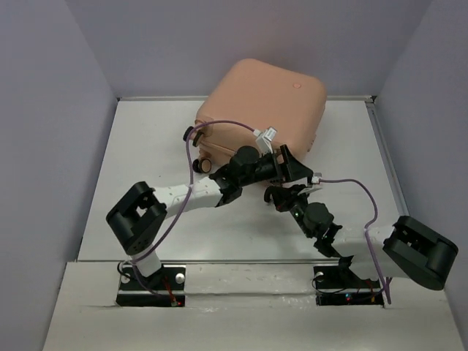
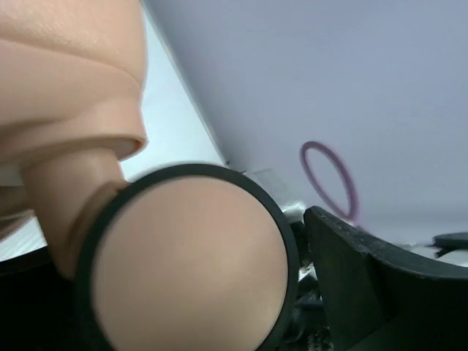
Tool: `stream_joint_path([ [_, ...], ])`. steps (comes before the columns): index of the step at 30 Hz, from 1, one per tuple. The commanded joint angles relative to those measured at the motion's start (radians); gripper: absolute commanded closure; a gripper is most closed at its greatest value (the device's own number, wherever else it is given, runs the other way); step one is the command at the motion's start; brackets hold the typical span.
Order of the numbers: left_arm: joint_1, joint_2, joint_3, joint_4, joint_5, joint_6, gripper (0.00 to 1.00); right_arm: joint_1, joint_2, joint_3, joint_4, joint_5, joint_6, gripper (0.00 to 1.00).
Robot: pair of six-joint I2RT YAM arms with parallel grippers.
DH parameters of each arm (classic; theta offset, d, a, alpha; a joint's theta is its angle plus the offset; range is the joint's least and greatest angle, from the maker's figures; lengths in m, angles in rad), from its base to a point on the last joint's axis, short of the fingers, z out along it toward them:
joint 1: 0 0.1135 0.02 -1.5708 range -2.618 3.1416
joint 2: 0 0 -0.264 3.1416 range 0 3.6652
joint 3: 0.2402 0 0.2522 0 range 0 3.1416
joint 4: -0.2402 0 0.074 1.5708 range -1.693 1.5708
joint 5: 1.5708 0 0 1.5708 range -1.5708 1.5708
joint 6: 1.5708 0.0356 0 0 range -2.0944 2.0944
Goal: Pack the luggage
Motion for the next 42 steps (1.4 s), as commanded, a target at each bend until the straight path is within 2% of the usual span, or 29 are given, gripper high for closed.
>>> stream_joint_path([
  [1, 0.073, -0.257, 0.105, -0.22, 0.124, 0.274, 0.01, 0.012, -0.135, -0.014, -0.054, -0.104, 0.005, 0.93],
  [3, 0.13, -0.305, 0.143, -0.38, 0.095, 0.399, 0.01, -0.006, -0.164, -0.028, -0.078, -0.109, 0.014, 0.93],
  [4, 0.158, -0.358, 0.165, -0.543, 0.064, 0.483, 0.01, -0.015, -0.169, -0.031, -0.082, -0.124, 0.012, 0.93],
  [7, 0.231, -0.491, 0.127, -0.757, -0.042, 0.585, 0.01, -0.015, -0.172, -0.014, -0.113, -0.142, 0.008, 0.93],
  [11, 0.331, -0.673, 0.021, -0.897, -0.146, 0.638, 0.01, -0.025, -0.126, 0.001, -0.116, -0.161, 0.008, 0.93],
  [12, 0.383, -0.72, 0.013, -0.975, -0.218, 0.665, 0.01, -0.025, -0.109, 0.009, -0.114, -0.173, 0.009, 0.93],
  [13, 0.397, -0.737, 0.01, -0.976, -0.299, 0.684, 0.01, -0.025, -0.105, 0.008, -0.113, -0.176, 0.012, 0.93],
  [15, 0.415, -0.762, -0.001, -1.101, -0.539, 0.71, 0.01, -0.025, -0.105, -0.009, -0.107, -0.184, 0.02, 0.93],
  [16, 0.458, -0.776, -0.03, -1.126, -0.571, 0.751, 0.01, -0.025, -0.114, -0.014, -0.11, -0.192, 0.017, 0.93],
  [18, 0.497, -0.756, -0.056, -1.127, -0.628, 0.773, 0.01, -0.025, -0.131, -0.018, -0.134, -0.201, 0.005, 0.93],
  [21, 0.504, -0.707, -0.068, -1.085, -0.608, 0.774, 0.01, -0.034, -0.164, -0.014, -0.177, -0.216, -0.012, 0.93],
  [23, 0.53, -0.684, -0.07, -1.033, -0.555, 0.832, 0.01, -0.043, -0.174, -0.014, -0.18, -0.236, -0.015, 0.93],
  [24, 0.547, -0.65, -0.048, -1.005, -0.469, 0.867, 0.01, -0.043, -0.171, -0.014, -0.18, -0.251, -0.017, 0.93],
  [27, 0.549, -0.603, 0.001, -0.994, -0.422, 0.906, 0.01, -0.043, -0.168, -0.014, -0.18, -0.267, -0.022, 0.93],
  [35, 0.572, -0.414, 0.131, -0.971, -0.511, 0.975, 0.01, -0.072, -0.177, -0.018, -0.18, -0.316, -0.022, 0.93],
  [42, 0.61, -0.285, 0.194, -0.957, -0.446, 1.015, 0.01, -0.081, -0.203, -0.029, -0.18, -0.328, -0.023, 0.93],
])
